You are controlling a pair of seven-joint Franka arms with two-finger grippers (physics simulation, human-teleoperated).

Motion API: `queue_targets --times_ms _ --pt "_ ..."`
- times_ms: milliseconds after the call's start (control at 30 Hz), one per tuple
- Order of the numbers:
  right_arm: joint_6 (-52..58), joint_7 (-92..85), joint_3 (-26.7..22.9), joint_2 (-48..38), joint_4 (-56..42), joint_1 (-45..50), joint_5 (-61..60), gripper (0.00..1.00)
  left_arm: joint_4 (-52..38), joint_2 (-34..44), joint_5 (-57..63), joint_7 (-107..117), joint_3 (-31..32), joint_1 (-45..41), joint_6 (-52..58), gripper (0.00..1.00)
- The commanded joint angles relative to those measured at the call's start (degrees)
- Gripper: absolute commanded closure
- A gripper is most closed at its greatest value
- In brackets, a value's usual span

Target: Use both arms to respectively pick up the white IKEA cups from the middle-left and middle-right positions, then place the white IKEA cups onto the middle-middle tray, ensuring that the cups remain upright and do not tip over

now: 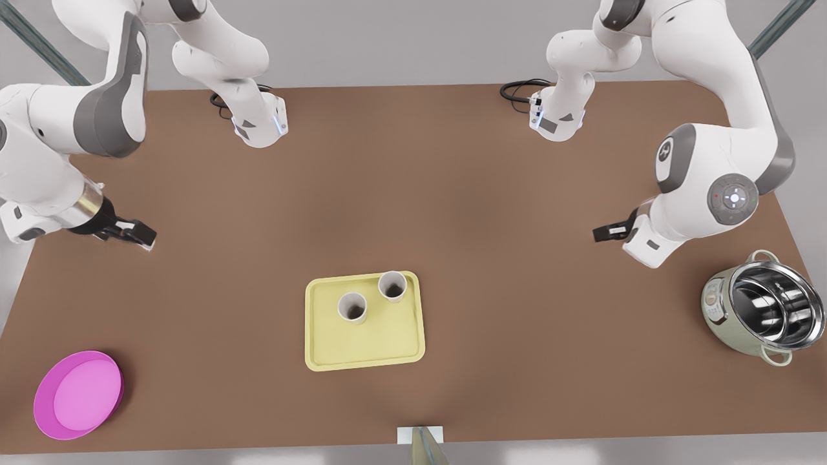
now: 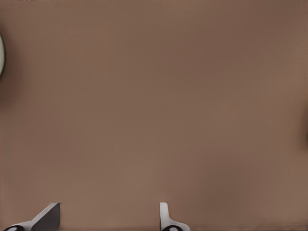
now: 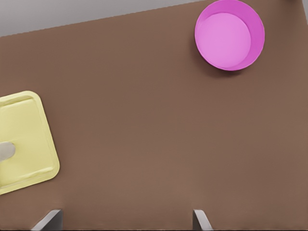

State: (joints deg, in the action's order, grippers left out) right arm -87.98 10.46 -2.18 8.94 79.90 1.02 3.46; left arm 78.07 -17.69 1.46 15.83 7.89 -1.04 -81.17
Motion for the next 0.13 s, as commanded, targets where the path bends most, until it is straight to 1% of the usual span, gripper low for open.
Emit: queue_targets --times_ms 0,100 --pt "7.7 -17.3 -0.1 -0.7 0.5 0.2 -0.7 0.0 0.0 -0.6 -0.7 -13.7 0.0 0.1 0.2 0.0" --pt "7.7 -17.3 -0.1 -0.7 0.3 0.2 -0.7 0.0 -0.1 -0.7 -0.8 -13.7 -0.1 0.6 0.1 0.0"
